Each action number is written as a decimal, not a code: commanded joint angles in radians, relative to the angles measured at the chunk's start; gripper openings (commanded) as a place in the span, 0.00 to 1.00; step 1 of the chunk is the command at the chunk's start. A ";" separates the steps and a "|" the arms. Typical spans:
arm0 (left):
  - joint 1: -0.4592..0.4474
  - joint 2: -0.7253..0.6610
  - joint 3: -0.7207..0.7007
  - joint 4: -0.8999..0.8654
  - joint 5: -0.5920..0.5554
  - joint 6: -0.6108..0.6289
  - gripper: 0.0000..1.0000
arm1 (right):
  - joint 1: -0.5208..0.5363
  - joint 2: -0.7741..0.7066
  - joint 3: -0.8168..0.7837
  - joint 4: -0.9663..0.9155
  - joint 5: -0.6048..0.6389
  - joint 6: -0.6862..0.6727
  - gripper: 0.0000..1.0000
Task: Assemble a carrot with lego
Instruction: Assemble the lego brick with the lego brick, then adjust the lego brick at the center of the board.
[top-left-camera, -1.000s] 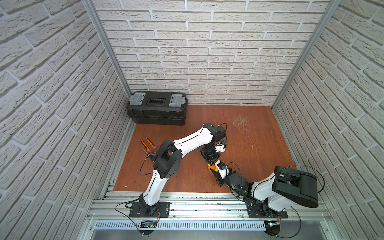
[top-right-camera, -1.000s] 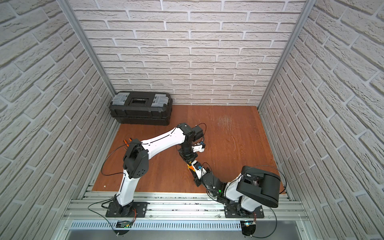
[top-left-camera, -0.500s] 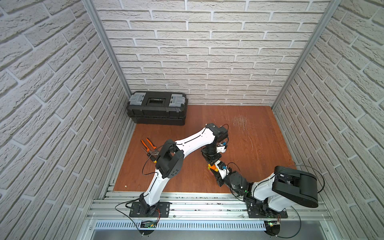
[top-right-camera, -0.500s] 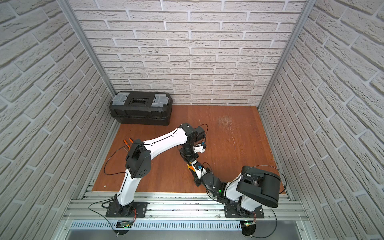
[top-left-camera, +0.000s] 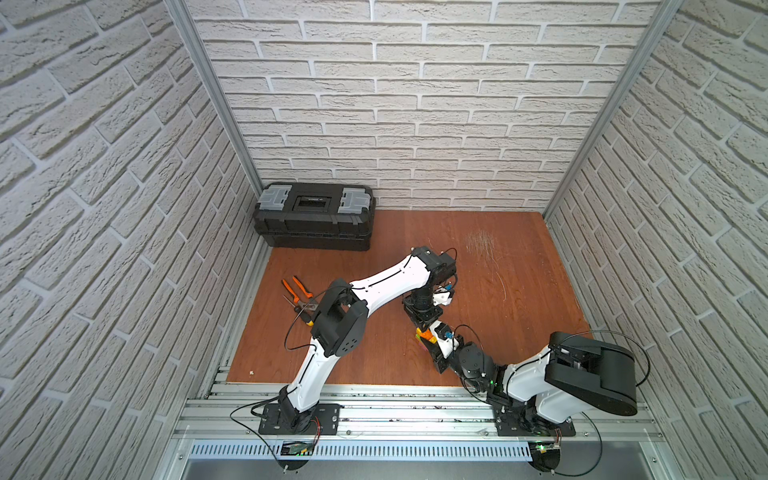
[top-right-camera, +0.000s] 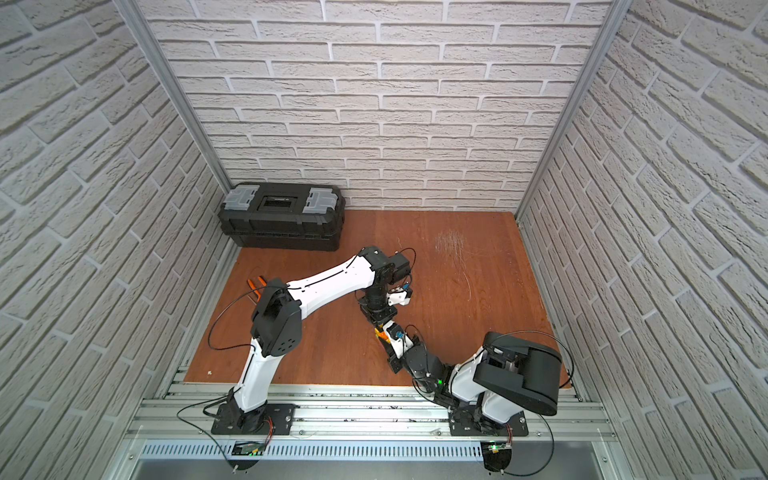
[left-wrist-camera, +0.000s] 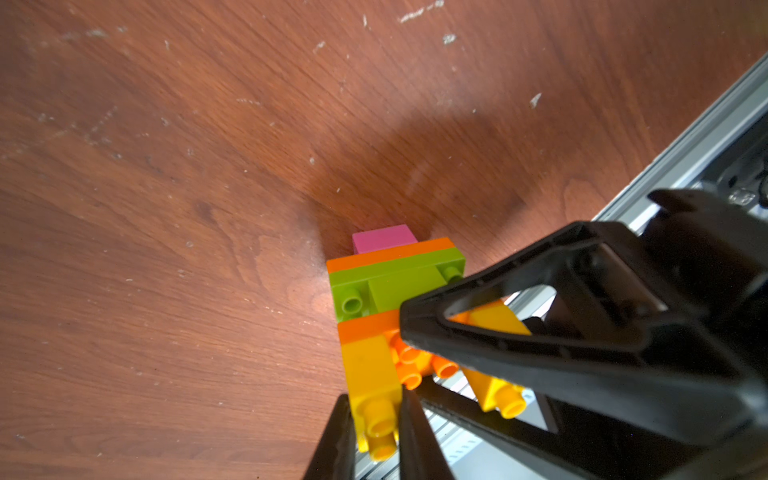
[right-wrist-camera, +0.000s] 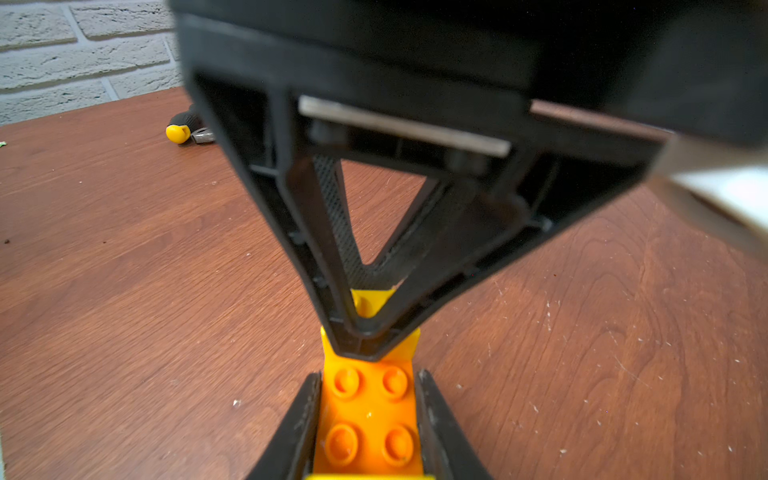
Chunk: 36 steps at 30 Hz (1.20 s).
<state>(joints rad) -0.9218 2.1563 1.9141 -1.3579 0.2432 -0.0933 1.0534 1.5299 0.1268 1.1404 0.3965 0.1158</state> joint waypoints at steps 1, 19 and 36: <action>-0.032 0.080 -0.056 0.065 0.011 -0.021 0.15 | -0.006 -0.007 -0.007 -0.031 -0.024 -0.010 0.06; 0.034 -0.192 -0.111 0.303 -0.030 -0.125 0.98 | -0.007 -0.044 0.006 -0.088 -0.042 -0.025 0.06; 0.242 -0.615 -0.463 0.611 0.051 -0.320 0.98 | -0.026 -0.148 0.049 -0.262 -0.023 0.056 0.05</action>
<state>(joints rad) -0.7113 1.6291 1.5059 -0.8597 0.2771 -0.3470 1.0374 1.4174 0.1543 0.9459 0.3618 0.1234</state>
